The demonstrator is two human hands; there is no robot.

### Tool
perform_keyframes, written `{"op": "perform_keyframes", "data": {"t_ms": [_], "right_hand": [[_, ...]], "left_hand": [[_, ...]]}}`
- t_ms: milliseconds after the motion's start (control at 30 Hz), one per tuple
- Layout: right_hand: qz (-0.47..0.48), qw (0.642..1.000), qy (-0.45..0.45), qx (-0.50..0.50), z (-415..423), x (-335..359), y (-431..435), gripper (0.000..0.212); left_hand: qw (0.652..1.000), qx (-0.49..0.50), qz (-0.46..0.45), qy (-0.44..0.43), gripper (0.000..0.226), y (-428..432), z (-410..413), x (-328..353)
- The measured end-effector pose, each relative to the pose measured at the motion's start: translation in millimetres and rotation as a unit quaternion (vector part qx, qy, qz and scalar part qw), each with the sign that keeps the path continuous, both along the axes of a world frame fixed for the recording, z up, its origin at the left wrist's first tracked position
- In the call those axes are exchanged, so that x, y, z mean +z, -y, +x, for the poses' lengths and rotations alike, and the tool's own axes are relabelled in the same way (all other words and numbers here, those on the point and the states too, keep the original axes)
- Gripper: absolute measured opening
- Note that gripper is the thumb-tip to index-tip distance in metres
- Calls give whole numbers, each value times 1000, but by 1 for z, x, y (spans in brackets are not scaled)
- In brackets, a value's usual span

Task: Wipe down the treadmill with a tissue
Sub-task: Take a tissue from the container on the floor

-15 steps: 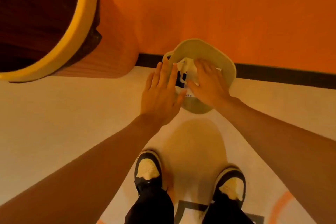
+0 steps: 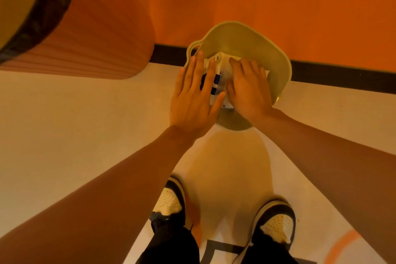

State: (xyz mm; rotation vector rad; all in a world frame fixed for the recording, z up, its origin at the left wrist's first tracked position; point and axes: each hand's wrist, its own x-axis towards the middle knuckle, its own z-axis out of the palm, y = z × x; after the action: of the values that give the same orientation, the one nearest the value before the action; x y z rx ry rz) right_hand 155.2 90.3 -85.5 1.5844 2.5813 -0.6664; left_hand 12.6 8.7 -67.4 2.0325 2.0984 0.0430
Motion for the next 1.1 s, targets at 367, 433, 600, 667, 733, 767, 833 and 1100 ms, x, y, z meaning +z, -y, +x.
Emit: {"op": "perform_keyframes", "data": {"t_ms": [367,433,600,667,733,767,833,1100], "right_hand": [[-6,1000,-25,-7,-3,-4,-5,15],[-31,998,-47,-17,-3,3,0,16],[-78,988,-116,-68,3,43,13,28],[-79,984,-135,-89,6,69,17,30],[-73,978,-154,-120,13,108,20,33],[-67,977,-153,-134,17,132,21,35],[-46,975,-147,-161,26,180,22,41],[74,934,-137,-323,103,439,51,44]], "left_hand": [[1000,8,-8,-1,71,11,-6,-1],[1000,11,-19,-1,73,14,-11,4],[999,1,-34,4,72,16,-18,42],[999,-16,-35,7,72,14,-18,68],[999,-44,-32,5,73,9,-15,106],[998,-57,-31,7,74,6,-13,127],[996,-81,-35,9,75,-2,-8,175],[977,-192,-23,87,75,-35,44,423]]}}
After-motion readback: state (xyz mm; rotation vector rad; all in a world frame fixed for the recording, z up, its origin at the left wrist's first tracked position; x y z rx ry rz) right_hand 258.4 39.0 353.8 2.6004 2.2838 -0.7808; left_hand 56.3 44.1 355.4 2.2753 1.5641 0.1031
